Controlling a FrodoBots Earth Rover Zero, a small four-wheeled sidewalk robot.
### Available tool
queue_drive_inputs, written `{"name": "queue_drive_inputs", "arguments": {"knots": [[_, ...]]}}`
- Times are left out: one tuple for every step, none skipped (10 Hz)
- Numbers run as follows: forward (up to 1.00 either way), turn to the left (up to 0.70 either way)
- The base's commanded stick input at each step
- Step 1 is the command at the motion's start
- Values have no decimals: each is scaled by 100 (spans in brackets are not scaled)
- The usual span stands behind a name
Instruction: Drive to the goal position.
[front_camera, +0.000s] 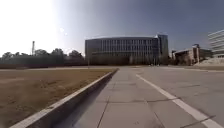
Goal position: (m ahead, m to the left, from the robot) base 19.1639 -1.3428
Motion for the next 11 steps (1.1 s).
{"name": "queue_drive_inputs", "arguments": {"knots": [[5, 0], [5, 0], [4, 0], [4, 0], [4, 0], [5, 0], [5, 0], [5, 0], [5, 0], [4, 0], [5, 0]]}}
